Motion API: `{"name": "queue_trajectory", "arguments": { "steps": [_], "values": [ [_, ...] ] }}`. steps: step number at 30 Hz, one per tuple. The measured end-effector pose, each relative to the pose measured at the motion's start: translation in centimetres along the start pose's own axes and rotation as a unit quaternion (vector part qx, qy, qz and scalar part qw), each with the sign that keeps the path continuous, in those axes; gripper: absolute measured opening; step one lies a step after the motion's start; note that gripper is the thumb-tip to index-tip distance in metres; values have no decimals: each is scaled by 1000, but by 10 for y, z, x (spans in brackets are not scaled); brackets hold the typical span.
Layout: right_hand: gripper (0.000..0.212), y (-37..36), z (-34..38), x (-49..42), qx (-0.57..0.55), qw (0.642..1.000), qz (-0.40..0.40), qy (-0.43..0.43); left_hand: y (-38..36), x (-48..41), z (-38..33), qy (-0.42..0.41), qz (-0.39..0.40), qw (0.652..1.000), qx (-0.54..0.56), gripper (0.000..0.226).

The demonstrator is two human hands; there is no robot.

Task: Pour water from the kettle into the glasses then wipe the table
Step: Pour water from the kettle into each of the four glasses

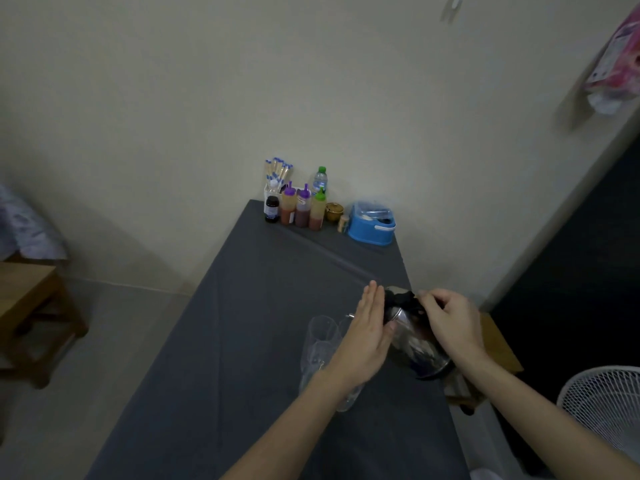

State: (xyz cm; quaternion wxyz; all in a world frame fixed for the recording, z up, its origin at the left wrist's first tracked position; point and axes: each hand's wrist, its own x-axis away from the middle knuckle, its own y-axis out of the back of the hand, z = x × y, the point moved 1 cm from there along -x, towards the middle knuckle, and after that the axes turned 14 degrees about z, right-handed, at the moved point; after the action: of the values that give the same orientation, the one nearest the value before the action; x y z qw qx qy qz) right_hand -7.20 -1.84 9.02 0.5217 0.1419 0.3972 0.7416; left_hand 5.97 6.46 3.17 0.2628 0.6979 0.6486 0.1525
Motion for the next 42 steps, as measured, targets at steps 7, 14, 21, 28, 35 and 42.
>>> {"name": "queue_trajectory", "arguments": {
  "steps": [7,14,21,28,35,42],
  "values": [
    [35,-9,18,-10,76,996,27,44,-4,4,6,37,-40,997,60,63],
    [31,-10,30,-21,114,989,50,77,-4,5,7,46,-56,992,102,65],
    [25,-11,48,-30,146,979,52,135,-2,6,6,50,-76,985,147,66],
    [26,-15,57,-39,179,966,64,175,-3,7,11,56,-107,979,167,68],
    [29,-19,60,-45,229,949,62,206,-6,6,11,58,-131,974,177,69],
    [29,-22,64,-51,233,949,64,201,-1,2,8,59,-145,971,181,68]
  ]
}}
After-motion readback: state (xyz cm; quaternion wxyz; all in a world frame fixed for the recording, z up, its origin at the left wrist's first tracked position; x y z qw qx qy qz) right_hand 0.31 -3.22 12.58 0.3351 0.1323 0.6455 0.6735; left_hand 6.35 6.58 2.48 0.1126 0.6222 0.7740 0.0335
